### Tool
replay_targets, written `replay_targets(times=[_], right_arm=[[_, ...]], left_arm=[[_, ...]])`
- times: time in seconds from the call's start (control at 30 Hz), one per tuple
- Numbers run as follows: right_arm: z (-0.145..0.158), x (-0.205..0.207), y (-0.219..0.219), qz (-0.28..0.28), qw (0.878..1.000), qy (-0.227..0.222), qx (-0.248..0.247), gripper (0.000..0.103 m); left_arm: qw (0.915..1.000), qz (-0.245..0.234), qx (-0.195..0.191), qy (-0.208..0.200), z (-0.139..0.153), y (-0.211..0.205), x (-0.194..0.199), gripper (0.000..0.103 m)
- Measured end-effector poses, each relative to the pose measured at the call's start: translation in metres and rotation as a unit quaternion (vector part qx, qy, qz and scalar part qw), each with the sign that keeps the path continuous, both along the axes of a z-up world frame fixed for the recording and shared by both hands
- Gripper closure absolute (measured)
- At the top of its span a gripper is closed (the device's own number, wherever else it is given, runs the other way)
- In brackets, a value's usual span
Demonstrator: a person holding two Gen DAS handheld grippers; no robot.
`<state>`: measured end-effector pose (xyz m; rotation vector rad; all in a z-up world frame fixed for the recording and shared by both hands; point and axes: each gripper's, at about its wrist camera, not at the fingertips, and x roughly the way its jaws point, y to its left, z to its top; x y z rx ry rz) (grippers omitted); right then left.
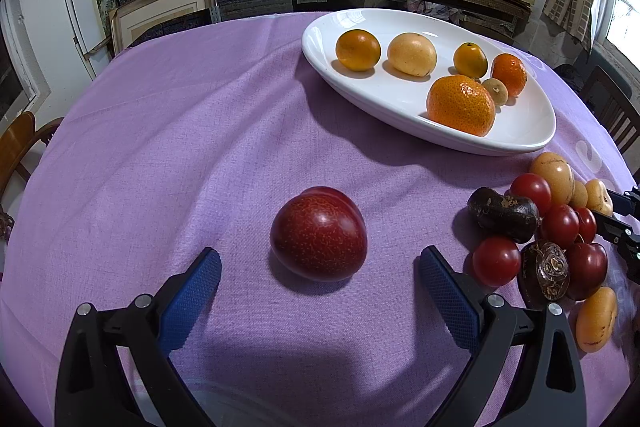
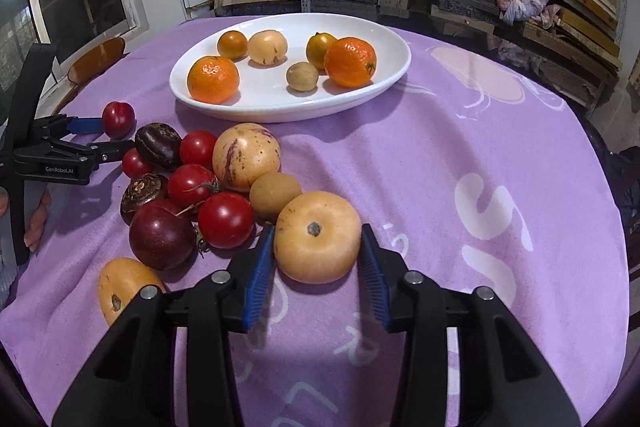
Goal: Organize fruits
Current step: 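Grasp the dark red plum with the left tool while the right tool grasps a round pale yellow pear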
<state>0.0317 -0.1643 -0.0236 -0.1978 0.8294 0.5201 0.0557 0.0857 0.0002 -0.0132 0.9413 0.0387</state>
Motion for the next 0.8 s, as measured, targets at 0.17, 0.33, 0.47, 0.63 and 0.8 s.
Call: replay_targets(times=[0.17, 0.33, 0.47, 0.63, 0.8], right_arm=[[-0.001, 0.007, -0.004, 0.001, 1.0, 0.01, 0.014, 0.062], [0.001, 0.004, -0.005, 0.004, 1.0, 0.004, 0.018, 0.062], [0.001, 0.004, -0.007, 0.004, 1.0, 0.006, 0.024, 0.062], [0.0, 0.004, -0.007, 0.003, 1.0, 0.008, 0.026, 0.062], [0.0, 0.004, -0.008, 0.002, 1.0, 0.009, 0.028, 0.061]], left_arm=[[1.0, 0.0, 0.0, 0.0, 0.0, 0.0, 0.0, 0.003], [0.9994, 0.013, -0.026, -0.016, 0.004, 0.007, -0.003, 0.003], [0.9986, 0.023, -0.032, -0.036, 0.01, 0.012, -0.007, 0.003], [0.9983, 0.011, -0.015, -0.055, 0.016, 0.003, -0.011, 0.016], [0.9989, -0.002, -0.032, -0.036, 0.01, 0.003, -0.006, 0.057]])
